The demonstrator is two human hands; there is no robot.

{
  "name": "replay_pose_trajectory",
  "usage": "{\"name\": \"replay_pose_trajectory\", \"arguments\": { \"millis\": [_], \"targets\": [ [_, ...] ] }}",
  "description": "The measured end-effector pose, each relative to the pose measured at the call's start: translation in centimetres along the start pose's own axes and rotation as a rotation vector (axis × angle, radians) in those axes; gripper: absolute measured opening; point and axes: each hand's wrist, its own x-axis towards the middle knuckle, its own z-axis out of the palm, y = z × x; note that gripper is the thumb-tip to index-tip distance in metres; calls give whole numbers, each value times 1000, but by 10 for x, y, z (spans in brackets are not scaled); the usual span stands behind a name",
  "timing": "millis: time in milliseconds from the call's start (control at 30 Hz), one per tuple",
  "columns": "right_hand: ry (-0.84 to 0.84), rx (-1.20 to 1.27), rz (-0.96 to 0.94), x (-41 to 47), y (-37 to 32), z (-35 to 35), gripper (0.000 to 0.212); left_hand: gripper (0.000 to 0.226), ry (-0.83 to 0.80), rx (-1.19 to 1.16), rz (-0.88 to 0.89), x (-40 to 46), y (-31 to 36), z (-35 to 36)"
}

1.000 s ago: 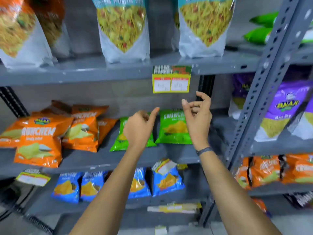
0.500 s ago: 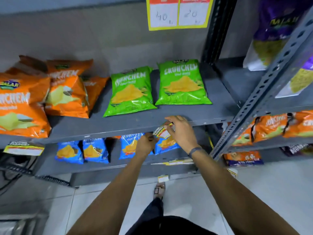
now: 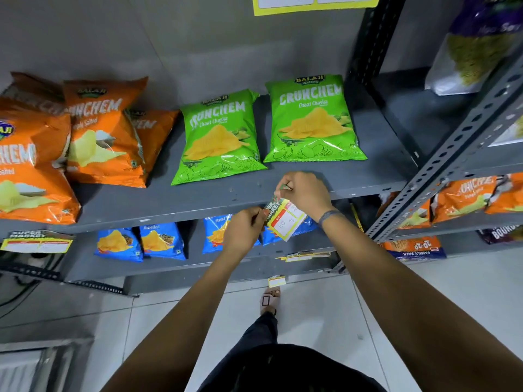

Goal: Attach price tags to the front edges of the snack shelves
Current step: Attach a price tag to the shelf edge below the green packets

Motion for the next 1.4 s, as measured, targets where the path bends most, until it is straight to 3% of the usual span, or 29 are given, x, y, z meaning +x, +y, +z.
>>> {"name": "replay_pose_trajectory", "arguments": {
  "millis": [100, 200, 400, 633, 867, 1167, 1400],
  "targets": [
    [-31, -31, -52, -11, 8, -4, 16, 30, 57, 267, 115, 0, -6, -10],
    [-8, -255, -188, -22, 16, -1, 21, 31, 135, 486, 245, 2, -11, -17],
    [58, -554, -282, -23, 15, 12, 25, 38, 128, 735, 297, 11, -10, -13],
    [67, -543, -272, -21, 16, 17, 25, 35, 141, 788, 260, 14, -10, -7],
    [113, -210, -179, -24, 15, 10, 18, 33, 182, 819, 272, 16, -4, -20],
    [149, -172, -152, -21, 13, 14, 18, 48, 201, 792, 184, 19, 11, -20],
    [180, -188, -125, -22, 9, 16, 15, 46, 215, 753, 47, 20, 27, -17]
  ]
}}
